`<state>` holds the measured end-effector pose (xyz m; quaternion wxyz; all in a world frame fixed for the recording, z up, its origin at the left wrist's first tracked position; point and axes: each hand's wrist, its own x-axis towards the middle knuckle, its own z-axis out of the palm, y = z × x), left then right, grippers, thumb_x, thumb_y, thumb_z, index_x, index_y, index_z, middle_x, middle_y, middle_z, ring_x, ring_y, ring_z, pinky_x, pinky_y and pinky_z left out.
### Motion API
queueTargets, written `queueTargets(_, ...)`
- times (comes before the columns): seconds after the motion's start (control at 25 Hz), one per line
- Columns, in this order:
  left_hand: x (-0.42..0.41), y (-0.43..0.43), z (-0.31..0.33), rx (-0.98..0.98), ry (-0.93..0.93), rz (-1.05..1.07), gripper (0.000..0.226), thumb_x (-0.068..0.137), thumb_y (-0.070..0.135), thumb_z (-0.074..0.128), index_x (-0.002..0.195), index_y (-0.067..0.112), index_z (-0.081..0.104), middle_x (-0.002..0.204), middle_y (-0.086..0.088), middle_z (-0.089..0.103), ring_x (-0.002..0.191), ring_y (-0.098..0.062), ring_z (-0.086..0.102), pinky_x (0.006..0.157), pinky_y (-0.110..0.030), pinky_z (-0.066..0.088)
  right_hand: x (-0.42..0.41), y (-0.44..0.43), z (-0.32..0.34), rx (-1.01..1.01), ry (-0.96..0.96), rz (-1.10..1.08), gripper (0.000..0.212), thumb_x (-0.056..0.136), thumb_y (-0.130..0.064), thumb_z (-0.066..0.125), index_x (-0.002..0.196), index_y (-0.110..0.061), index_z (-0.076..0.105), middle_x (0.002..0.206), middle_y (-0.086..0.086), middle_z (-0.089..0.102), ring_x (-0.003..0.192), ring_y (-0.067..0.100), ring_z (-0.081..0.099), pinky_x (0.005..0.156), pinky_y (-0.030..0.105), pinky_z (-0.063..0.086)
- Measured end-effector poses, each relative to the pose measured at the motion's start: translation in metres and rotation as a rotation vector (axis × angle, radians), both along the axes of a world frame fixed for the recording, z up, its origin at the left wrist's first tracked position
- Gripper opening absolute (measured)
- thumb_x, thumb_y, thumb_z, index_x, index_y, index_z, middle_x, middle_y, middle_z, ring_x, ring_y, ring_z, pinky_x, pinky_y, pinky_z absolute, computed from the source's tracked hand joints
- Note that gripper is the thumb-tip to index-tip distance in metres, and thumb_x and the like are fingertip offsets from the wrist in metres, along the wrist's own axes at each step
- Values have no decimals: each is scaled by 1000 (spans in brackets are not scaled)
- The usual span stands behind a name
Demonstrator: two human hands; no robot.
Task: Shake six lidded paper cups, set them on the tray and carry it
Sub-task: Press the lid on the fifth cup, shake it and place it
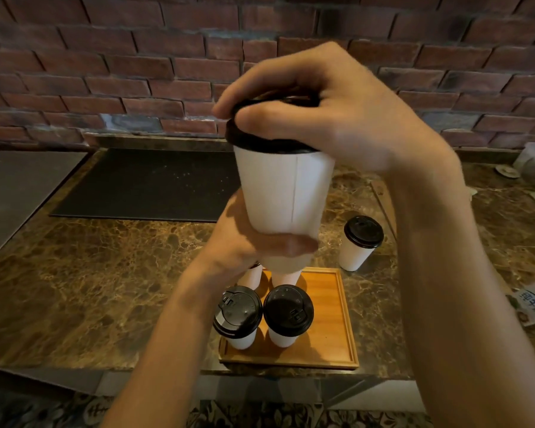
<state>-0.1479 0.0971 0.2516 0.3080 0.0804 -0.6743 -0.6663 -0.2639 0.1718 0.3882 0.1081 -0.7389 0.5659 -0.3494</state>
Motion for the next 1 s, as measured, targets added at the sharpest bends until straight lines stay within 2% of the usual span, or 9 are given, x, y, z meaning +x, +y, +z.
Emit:
queueTargets(0.16, -21, 21, 4, -95, -106, 518, 77, 50, 41, 82, 118, 24, 48, 96, 16, 54, 95, 12, 57, 61, 3, 42, 27, -24, -28, -138, 309, -739, 30, 92, -54, 46, 104, -36, 68, 89, -12, 61, 83, 14, 53, 67, 33, 39)
queueTargets(0.2, -21, 18, 3, -130, -101, 542, 78, 51, 37, 87, 117, 28, 47, 97, 18, 52, 93, 16, 56, 60, 4, 41, 27, -23, -28, -190, 285, -735, 30, 92, -53, 47, 104, -36, 68, 90, -13, 64, 85, 13, 57, 68, 32, 41)
queueTargets(0.28, -12, 2, -1, -140, -50, 404, 83, 48, 21, 92, 116, 30, 46, 100, 13, 57, 93, 13, 59, 66, -5, 49, 16, -17, -21, -189, 130, -452, 24, 93, -49, 53, 106, -37, 70, 99, -16, 68, 94, 6, 61, 75, 28, 49)
queueTargets(0.36, 3, -11, 4, -45, -58, 121, 90, 42, 10, 91, 122, 17, 50, 106, 0, 64, 100, -10, 65, 76, -25, 56, 0, -11, -13, -88, -60, -26, 21, 95, -32, 59, 112, -25, 69, 109, -9, 67, 102, 3, 62, 82, 20, 48)
queueTargets(0.44, 8, -15, 4, -1, -52, -84, 81, 48, 7, 82, 123, 10, 51, 107, -9, 65, 102, -24, 64, 80, -35, 56, -9, -8, -11, -52, -141, 201, 23, 95, -17, 59, 118, -19, 62, 112, 0, 65, 105, 6, 62, 84, 19, 47)
queueTargets(0.56, -1, -4, 2, -71, -52, 118, 82, 46, 11, 91, 118, 19, 53, 104, 4, 66, 99, -10, 65, 73, -23, 55, -3, -13, -13, -95, -62, -24, 17, 94, -25, 59, 107, -23, 70, 101, -12, 66, 98, 0, 61, 80, 15, 47)
queueTargets(0.72, -18, 10, 2, -223, -27, 534, 80, 58, 14, 89, 112, 42, 37, 102, 21, 51, 94, 27, 49, 65, 5, 41, 18, -31, -27, -256, 140, -554, 22, 92, -43, 53, 97, -36, 72, 92, -16, 69, 92, 5, 63, 80, 33, 55)
queueTargets(0.88, -9, -4, 4, -161, -64, 335, 96, 47, 25, 93, 125, 27, 37, 113, 10, 57, 102, 7, 59, 73, -9, 50, -2, -25, -24, -192, -77, -181, 14, 92, -21, 60, 94, -18, 74, 94, -8, 71, 94, 3, 65, 84, 19, 51)
queueTargets(1.0, -3, -9, 5, -128, -69, 169, 94, 46, 20, 90, 127, 19, 43, 113, 6, 62, 104, -8, 63, 79, -23, 54, -7, -16, -21, -185, -140, 84, 16, 91, -7, 60, 102, -13, 70, 101, 5, 71, 102, 14, 67, 91, 27, 51)
